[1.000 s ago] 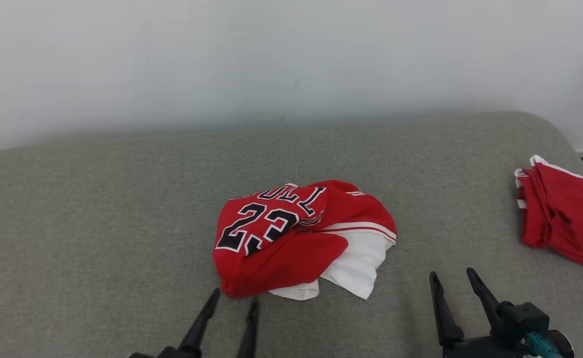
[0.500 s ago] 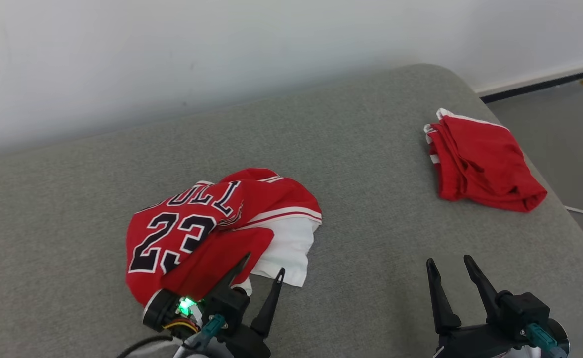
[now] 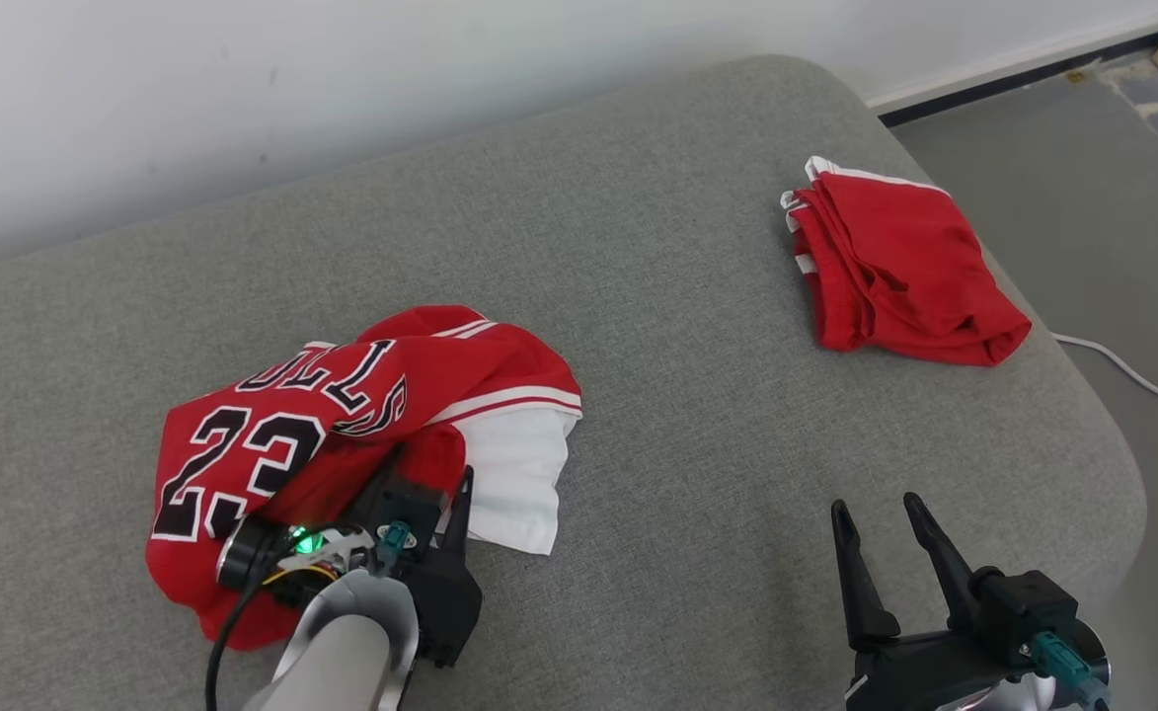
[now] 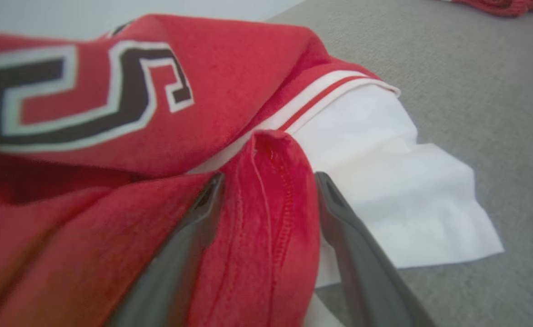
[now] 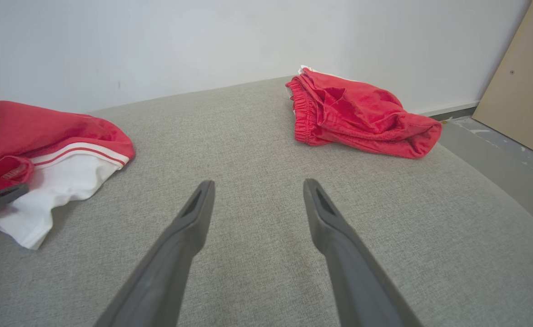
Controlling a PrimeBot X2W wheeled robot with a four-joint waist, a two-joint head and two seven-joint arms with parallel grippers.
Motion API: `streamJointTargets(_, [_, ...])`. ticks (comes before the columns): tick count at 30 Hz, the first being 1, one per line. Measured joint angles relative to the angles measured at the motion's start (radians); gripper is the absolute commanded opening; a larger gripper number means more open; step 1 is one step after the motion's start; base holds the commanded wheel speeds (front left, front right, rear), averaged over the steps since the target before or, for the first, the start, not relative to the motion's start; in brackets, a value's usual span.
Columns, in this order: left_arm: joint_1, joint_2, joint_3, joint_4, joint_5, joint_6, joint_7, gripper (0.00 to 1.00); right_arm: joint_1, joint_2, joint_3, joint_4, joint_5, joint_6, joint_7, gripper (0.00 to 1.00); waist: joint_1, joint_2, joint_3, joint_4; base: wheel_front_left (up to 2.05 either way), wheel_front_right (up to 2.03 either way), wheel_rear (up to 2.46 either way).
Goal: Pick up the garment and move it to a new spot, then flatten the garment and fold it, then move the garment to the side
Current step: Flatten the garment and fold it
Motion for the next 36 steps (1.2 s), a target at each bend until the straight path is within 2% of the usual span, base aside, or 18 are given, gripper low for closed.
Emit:
streamJointTargets(1, [-0.007,-0.001,0.002,0.015,-0.001,0.002,0.003,0.89,-0.002,0.000,0.002,0.001,0.000,0.000,-0.002,1.00,0.0000,0.0000,0.004,-0.001,0.00,0.00,0.00])
streamJointTargets(2, [-0.013,-0.002,0.006,0.028,-0.004,0.005,0.001,0.30,-0.004,0.000,0.004,0.003,0.000,0.000,-0.003,1.00,0.0000,0.0000,0.007,-0.002,0.00,0.00,0.00])
streamJointTargets(3, [-0.017,-0.003,0.012,0.036,-0.009,0.007,-0.010,0.00,-0.004,0.000,0.006,0.006,0.000,0.000,-0.004,1.00,0.0000,0.0000,0.010,-0.003,0.00,0.00,0.00])
streamJointTargets(8, [-0.034,-0.018,0.036,0.029,-0.057,0.004,-0.068,0.00,-0.006,0.000,0.004,0.014,-0.001,0.000,-0.007,1.00,0.0000,0.0000,0.005,0.007,0.00,0.00,0.00])
streamJointTargets(11, [-0.054,-0.027,0.039,-0.029,-0.077,-0.018,-0.087,0.00,-0.007,0.000,0.009,0.016,-0.010,0.000,-0.006,1.00,0.0000,0.0000,-0.004,0.019,0.00,0.00,0.00])
streamJointTargets(20, [-0.180,-0.042,0.038,-0.404,-0.097,-0.053,-0.098,0.00,-0.004,0.000,0.020,0.012,-0.021,0.000,0.012,1.00,-0.0002,0.0000,-0.050,0.057,0.00,0.00,0.00])
streamJointTargets(24, [-0.199,-0.038,0.061,-0.529,-0.102,-0.040,-0.098,0.00,0.005,0.001,0.017,0.008,-0.023,0.000,0.021,1.00,-0.0002,-0.0001,-0.082,0.074,0.00,0.00,0.00])
streamJointTargets(28, [-0.124,0.011,0.103,-0.617,-0.130,-0.009,-0.060,0.00,0.023,0.000,0.010,0.000,-0.025,0.000,0.025,1.00,-0.0003,-0.0001,-0.095,0.096,0.00,0.00,0.00])
streamJointTargets(36, [0.215,0.164,0.227,-0.758,-0.184,0.067,0.007,0.00,0.038,0.000,-0.014,-0.019,-0.027,0.000,0.029,1.00,-0.0002,0.0000,-0.098,0.162,0.00,0.00,0.00])
